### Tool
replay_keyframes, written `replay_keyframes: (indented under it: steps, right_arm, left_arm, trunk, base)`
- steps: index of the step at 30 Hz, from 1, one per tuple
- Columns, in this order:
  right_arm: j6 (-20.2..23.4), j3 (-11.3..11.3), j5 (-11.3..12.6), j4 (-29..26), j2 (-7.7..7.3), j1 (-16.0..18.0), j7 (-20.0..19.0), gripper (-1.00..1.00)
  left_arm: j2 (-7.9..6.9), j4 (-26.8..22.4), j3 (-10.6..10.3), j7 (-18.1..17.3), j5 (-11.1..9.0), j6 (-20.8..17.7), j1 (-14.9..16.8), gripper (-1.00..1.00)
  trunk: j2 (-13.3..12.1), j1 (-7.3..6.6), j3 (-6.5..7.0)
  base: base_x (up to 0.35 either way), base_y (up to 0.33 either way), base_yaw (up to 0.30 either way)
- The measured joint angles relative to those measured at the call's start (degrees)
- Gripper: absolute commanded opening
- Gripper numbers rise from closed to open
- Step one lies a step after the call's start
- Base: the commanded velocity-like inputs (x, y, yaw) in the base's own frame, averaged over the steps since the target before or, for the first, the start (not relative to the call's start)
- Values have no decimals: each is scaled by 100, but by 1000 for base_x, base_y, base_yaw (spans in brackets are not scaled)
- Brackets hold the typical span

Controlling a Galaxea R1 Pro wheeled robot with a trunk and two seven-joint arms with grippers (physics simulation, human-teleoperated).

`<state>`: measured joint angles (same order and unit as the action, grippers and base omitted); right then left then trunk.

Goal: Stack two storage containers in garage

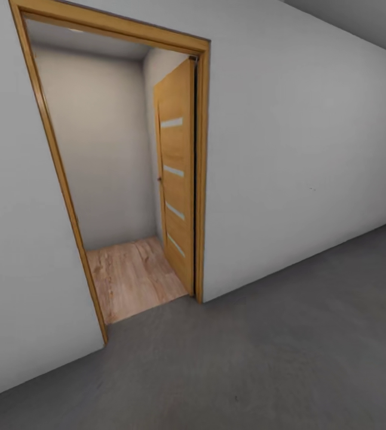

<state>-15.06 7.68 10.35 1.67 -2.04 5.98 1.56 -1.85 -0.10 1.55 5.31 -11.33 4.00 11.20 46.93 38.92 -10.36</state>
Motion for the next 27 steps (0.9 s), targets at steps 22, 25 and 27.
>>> replay_keyframes:
  steps: [22,25,27]
  right_arm:
    - [1,0,2,0,0,1,1,100]
    - [1,0,2,0,0,1,1,100]
    - [1,0,2,0,0,1,1,100]
  left_arm:
    - [0,0,0,3,-1,-14,-1,100]
    - [0,1,0,6,-1,-20,-1,100]
    - [0,-1,-1,6,0,-23,-1,100]
  trunk:
    - [-1,0,0]
    - [-1,0,0]
    - [-1,0,0]
  base:
    - [303,-189,250]
    - [300,-195,267]
    - [300,-195,230]
